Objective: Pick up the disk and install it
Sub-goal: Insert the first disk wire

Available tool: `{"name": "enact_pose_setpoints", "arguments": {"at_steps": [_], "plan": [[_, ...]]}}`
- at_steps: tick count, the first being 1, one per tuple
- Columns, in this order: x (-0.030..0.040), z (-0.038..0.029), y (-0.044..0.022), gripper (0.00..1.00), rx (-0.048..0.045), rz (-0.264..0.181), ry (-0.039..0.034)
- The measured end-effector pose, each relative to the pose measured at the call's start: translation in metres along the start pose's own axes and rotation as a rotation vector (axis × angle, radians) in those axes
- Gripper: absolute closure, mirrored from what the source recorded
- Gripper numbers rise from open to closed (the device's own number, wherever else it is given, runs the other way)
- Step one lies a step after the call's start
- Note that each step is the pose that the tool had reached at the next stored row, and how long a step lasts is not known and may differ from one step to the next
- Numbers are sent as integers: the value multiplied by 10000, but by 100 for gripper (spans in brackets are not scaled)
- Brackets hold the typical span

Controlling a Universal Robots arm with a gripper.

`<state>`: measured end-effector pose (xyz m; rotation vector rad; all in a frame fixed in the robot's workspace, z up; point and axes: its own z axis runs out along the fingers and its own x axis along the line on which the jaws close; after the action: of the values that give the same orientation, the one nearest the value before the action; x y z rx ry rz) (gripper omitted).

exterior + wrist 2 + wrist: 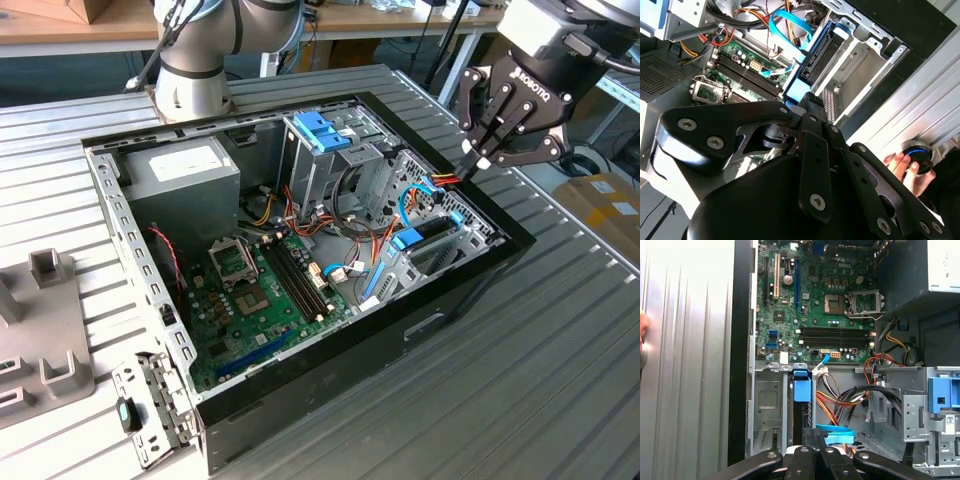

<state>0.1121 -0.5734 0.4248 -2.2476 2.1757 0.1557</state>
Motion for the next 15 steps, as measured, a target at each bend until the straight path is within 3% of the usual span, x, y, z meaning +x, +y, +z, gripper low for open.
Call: {"name": "enact_pose_setpoints", "arguments": {"at_steps": [15], "plan": [[2,11,-92,90,0,0,0]]}}
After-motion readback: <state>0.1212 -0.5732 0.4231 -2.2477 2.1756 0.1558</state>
